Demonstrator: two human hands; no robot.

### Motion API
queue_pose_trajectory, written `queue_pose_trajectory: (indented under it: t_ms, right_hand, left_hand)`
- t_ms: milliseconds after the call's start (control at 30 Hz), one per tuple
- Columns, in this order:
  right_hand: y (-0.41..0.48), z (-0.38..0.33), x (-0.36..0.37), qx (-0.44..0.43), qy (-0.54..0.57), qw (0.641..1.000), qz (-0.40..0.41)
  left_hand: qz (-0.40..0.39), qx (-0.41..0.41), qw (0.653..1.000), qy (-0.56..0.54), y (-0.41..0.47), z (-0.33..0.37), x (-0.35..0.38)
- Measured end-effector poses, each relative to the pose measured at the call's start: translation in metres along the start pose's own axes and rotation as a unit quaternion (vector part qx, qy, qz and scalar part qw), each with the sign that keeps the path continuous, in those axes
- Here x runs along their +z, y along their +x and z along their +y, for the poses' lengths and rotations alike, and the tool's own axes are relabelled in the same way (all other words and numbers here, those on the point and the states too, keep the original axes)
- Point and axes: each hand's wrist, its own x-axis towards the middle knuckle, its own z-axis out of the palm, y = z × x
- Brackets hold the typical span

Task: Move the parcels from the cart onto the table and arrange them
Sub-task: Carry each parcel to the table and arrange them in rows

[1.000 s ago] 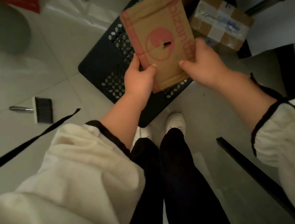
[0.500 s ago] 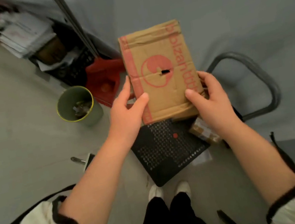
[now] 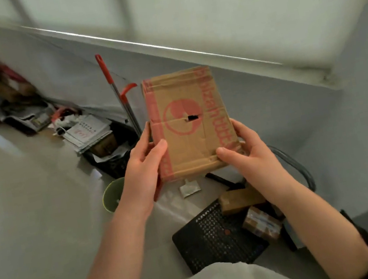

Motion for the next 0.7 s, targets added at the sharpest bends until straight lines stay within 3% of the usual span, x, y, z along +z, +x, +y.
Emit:
queue_pose_trajectory:
  t_ms: [267, 400, 467, 600, 700]
  right_hand:
    - [0.002, -0.023, -0.014, -0.036, 0.045, 0.998, 0.026]
    - [0.004, -0.024, -0.029, -0.028, 0.188, 0.981, 0.036]
    - [0.005, -0.02, -0.032, 0.006, 0.313, 0.948, 0.059]
    - [-0.001, -0.008, -0.034, 0.064, 0.438, 0.896, 0.032]
    - [-0.009, 0.0, -0.045, 0.075, 0.468, 0.88, 0.036]
  left_hand:
    - [-0.017, 0.053, 0.998, 0.035, -0.007, 0.04, 0.017]
    - [-0.024, 0.14, 0.983, 0.114, -0.012, 0.071, 0.037]
    - [-0.03, 0.199, 0.952, 0.229, -0.017, 0.083, 0.053]
    - [-0.024, 0.303, 0.839, 0.451, -0.031, 0.089, 0.097]
    - [-0.045, 0.285, 0.826, 0.485, -0.036, 0.086, 0.119]
